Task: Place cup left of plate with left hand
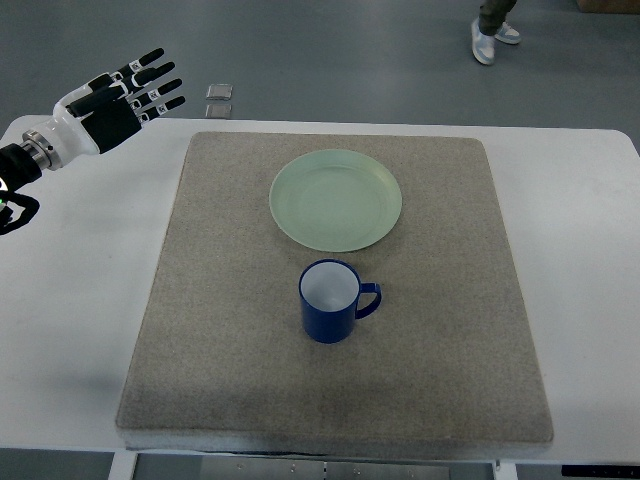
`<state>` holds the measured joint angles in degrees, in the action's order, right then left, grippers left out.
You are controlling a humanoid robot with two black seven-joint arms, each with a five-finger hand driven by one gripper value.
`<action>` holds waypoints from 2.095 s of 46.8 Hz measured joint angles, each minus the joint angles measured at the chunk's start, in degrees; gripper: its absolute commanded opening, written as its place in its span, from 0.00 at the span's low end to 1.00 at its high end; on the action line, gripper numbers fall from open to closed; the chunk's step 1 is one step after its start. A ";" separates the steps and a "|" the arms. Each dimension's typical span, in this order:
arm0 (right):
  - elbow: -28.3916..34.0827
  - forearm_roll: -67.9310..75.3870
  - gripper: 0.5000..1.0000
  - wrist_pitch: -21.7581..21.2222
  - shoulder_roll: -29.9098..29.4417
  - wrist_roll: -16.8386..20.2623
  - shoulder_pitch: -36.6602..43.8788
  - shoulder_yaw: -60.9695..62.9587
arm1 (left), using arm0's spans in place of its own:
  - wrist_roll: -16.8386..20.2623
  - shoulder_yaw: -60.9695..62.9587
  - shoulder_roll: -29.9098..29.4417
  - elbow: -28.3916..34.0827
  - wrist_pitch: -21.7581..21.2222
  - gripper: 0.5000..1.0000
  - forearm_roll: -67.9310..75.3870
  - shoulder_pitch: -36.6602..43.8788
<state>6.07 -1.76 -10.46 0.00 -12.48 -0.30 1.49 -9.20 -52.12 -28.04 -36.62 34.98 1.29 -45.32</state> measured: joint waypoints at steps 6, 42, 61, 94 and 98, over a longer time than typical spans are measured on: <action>-0.01 0.00 0.86 0.00 0.00 0.00 -0.03 0.00 | 2.01 0.00 -0.18 0.09 0.03 1.00 5.05 -0.02; 0.01 0.00 0.86 0.00 0.00 0.00 0.01 0.00 | 19.59 -0.19 -7.53 -22.25 0.01 1.00 28.55 18.47; -0.01 0.00 0.86 0.00 0.00 0.00 -0.02 0.00 | 24.68 1.10 -6.12 -35.76 0.02 0.99 46.44 26.12; 0.02 0.00 0.86 0.00 0.00 0.00 -0.05 0.00 | 25.19 9.11 0.13 -36.59 0.03 1.00 49.85 21.62; 0.04 0.00 0.86 0.00 0.00 0.00 -0.02 0.00 | 25.16 10.14 0.85 -36.41 0.02 1.00 49.95 20.70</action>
<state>6.11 -1.76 -10.46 0.00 -12.48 -0.32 1.49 15.96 -41.98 -27.19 -73.03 35.01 51.25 -24.62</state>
